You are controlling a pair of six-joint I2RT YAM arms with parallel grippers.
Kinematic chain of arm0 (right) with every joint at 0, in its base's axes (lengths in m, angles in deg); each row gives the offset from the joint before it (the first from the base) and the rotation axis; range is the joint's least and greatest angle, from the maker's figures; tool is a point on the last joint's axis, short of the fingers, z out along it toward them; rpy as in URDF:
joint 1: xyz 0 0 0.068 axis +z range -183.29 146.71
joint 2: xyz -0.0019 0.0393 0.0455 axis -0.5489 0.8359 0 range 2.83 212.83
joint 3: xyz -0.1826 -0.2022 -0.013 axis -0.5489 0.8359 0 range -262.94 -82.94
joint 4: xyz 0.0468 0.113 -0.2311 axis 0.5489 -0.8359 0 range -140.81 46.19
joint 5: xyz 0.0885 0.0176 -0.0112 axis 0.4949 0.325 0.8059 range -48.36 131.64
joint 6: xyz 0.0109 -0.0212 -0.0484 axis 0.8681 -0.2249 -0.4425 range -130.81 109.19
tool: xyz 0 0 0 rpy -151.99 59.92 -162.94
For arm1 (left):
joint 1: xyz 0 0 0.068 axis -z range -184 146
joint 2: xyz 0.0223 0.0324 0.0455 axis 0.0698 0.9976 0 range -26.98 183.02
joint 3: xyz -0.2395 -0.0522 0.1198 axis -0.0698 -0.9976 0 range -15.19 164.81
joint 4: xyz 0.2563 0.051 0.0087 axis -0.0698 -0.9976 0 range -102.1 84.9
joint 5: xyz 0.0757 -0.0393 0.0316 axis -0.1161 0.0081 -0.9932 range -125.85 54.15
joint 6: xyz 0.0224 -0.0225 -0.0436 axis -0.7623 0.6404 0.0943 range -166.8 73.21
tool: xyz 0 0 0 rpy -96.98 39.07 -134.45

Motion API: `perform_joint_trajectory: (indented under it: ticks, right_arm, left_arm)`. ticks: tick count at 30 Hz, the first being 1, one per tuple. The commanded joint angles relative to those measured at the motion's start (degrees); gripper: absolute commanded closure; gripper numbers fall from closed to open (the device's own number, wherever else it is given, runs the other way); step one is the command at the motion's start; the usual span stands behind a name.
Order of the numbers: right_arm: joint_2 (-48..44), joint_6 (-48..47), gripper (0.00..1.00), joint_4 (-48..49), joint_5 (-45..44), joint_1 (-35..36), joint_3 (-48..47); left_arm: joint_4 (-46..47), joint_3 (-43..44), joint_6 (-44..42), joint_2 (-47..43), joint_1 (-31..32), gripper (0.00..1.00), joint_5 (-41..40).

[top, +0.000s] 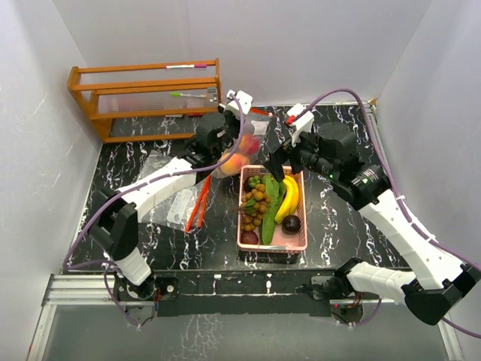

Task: Place the food in the zip-top bag and seal the zipper
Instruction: Place the zipper food storage bag at the center of the board.

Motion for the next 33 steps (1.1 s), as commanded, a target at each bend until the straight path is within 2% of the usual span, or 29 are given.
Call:
perform_joint_trajectory:
  ticks: [1, 4, 7, 8, 9, 10, 18, 23, 26, 30, 33]
  right_arm:
    - [-0.3, 0.9, 0.02, 3.5, -0.8, -0.1, 0.9]
    - [-0.4, 1.4, 0.02, 3.6, -0.7, -0.1, 1.6]
    - [-0.2, 2.1, 0.02, 3.4, -1.1, -0.2, 2.0]
    - [-0.2, 2.3, 0.02, 3.3, -1.1, -0.1, 2.2]
    - [-0.3, 2.6, 0.02, 3.3, -1.4, -0.1, 2.3]
    - [-0.3, 2.7, 0.02, 3.3, -1.7, -0.1, 2.5]
    - [-0.8, 3.8, 0.02, 4.0, -2.9, -0.3, 4.6]
    - [-1.2, 4.3, 0.02, 5.0, -3.0, -0.3, 5.9]
    - [-1.1, 4.9, 0.02, 5.1, -3.7, -0.3, 6.3]
    - [-1.1, 5.3, 0.02, 5.1, -4.2, -0.3, 6.1]
    - [-1.5, 5.6, 0.02, 4.7, -4.2, -0.4, 5.6]
  left_arm:
    - [-0.4, -1.2, 1.1, 1.9, -0.7, 0.97, -1.1]
    - [-0.5, -2.9, 1.9, 1.0, -1.1, 0.85, -1.5]
    - [-4.8, -3.2, 1.8, -1.0, -1.3, 0.52, -2.5]
    - [-5.8, -3.6, 1.9, -2.1, -1.3, 0.29, -2.9]
    - [-6.8, -4.1, 2.1, -3.6, -1.3, 0.11, -3.1]
    - [-7.6, -4.5, 2.2, -5.5, -1.3, 0.04, -3.1]
    - [-18.2, -7.0, 6.7, -23.5, -1.7, 0.03, 2.0]
    - [-28.4, -10.7, 10.7, -31.8, -1.9, 0.04, -1.4]
    - [-37.5, -14.1, 16.8, -32.6, -1.9, 0.12, -4.7]
    - [-47.8, -17.5, 27.6, -28.5, -1.9, 0.23, -9.9]
    - [-53.7, -18.3, 34.4, -24.1, -1.9, 0.26, -13.3]
